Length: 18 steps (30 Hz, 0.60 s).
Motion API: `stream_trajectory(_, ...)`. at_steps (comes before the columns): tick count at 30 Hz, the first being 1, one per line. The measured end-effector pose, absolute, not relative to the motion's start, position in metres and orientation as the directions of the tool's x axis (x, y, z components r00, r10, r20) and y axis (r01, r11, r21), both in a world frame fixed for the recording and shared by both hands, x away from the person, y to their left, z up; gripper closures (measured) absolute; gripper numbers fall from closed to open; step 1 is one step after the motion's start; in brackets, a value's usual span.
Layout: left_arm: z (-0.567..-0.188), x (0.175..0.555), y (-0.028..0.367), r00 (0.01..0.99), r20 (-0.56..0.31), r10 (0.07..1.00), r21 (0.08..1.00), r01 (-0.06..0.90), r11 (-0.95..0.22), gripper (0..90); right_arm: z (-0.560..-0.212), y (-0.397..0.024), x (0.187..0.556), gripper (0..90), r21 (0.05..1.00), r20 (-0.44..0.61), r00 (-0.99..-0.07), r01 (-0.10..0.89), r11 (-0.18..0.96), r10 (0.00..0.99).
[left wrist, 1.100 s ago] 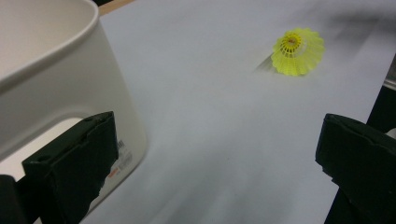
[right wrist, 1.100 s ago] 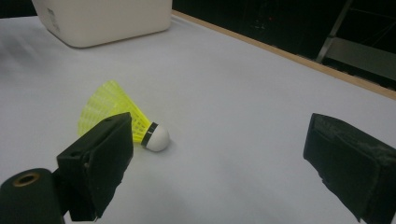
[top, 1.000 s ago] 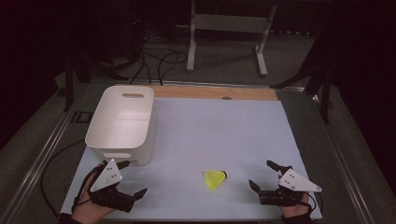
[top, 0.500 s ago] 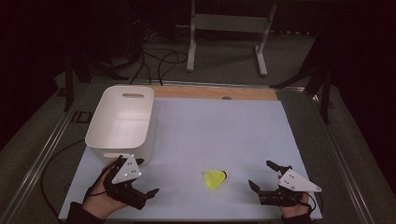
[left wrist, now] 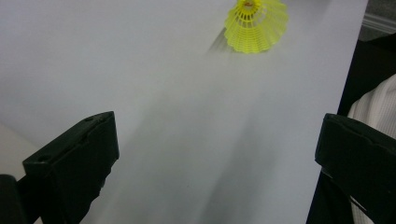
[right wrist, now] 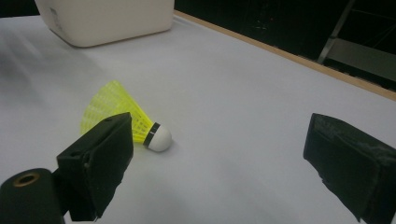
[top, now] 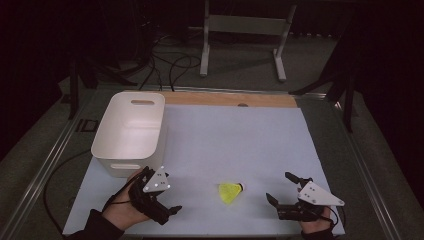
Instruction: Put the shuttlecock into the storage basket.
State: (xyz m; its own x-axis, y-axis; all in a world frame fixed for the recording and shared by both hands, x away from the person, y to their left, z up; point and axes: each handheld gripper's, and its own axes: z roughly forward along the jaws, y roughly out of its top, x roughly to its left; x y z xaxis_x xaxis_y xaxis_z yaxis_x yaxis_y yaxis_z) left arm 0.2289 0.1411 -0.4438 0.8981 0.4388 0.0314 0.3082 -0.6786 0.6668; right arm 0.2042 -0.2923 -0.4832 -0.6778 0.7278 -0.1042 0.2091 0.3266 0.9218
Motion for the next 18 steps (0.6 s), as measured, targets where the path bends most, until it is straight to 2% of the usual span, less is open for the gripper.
stream_trajectory(18, -0.455, 0.247, 0.107, 0.929, 0.005, 0.369, 0.624, 0.285, -0.727, 2.2, -0.483, -0.292, 0.204, 8.3, 0.921, -0.104, -0.677, 0.210, 0.327, 0.728)
